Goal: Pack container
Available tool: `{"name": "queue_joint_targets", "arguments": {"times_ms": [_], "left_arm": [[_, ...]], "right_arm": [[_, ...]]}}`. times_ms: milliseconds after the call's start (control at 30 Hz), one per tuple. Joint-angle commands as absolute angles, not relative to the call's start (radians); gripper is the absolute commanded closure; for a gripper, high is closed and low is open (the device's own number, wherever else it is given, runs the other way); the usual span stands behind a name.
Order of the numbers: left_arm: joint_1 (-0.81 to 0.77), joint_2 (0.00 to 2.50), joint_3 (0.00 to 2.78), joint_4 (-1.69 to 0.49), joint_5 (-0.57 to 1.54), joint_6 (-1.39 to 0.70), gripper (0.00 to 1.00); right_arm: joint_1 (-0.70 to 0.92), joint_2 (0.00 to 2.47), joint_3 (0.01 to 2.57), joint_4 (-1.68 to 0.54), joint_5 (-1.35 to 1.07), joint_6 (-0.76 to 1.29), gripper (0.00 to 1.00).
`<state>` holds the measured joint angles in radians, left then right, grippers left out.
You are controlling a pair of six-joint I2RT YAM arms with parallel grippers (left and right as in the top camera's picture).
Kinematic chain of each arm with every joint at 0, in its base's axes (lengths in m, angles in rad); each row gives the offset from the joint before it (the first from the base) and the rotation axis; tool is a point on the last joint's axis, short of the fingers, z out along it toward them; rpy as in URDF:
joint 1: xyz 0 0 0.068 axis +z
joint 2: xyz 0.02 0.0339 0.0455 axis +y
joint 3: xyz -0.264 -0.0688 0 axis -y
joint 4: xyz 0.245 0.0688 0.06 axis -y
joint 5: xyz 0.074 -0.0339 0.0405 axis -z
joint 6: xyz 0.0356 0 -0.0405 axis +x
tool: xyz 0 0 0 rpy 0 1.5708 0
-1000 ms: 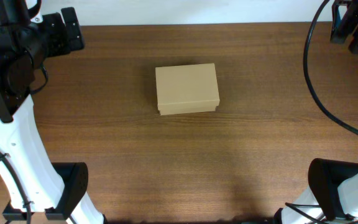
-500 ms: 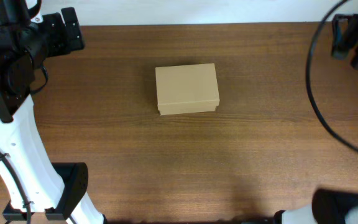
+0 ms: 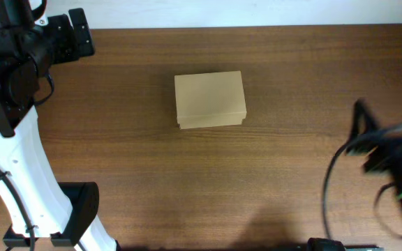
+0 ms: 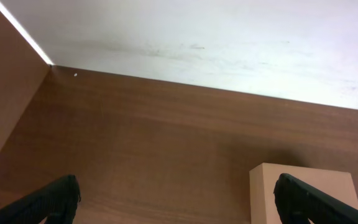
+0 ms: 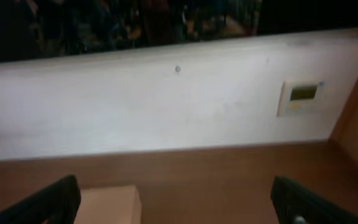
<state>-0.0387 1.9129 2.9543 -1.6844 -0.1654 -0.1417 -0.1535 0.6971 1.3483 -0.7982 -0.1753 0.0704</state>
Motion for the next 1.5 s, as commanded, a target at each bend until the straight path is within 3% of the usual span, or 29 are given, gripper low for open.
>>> {"name": "queue_joint_targets", "arguments": {"times_ms": [0, 267, 467, 1067, 1467], "left_arm": [[-0.039, 1.918, 2.950, -1.687, -0.173, -0.137, 0.00], [-0.039, 1.918, 2.950, -1.687, -0.173, -0.137, 0.00], [-0.039, 1.918, 2.950, -1.687, -0.173, -0.137, 0.00], [-0.039, 1.918, 2.950, -1.687, -0.173, -0.137, 0.00], [-0.039, 1.918, 2.950, -1.687, -0.173, -0.137, 0.00]], "right_arm": [[-0.151, 0.532, 1.067, -0.723, -0.192, 0.068, 0.01], [-0.151, 0.255, 0.552, -0.513, -0.239, 0.068, 0.01], [-0.151, 0.140, 0.325, -0.374, -0.336, 0.068, 0.01], [-0.150, 0.002, 0.100, -0.332, -0.374, 0.068, 0.01], [-0.123, 0.002, 0.100, -0.324, -0.415, 0.068, 0.01]]}}
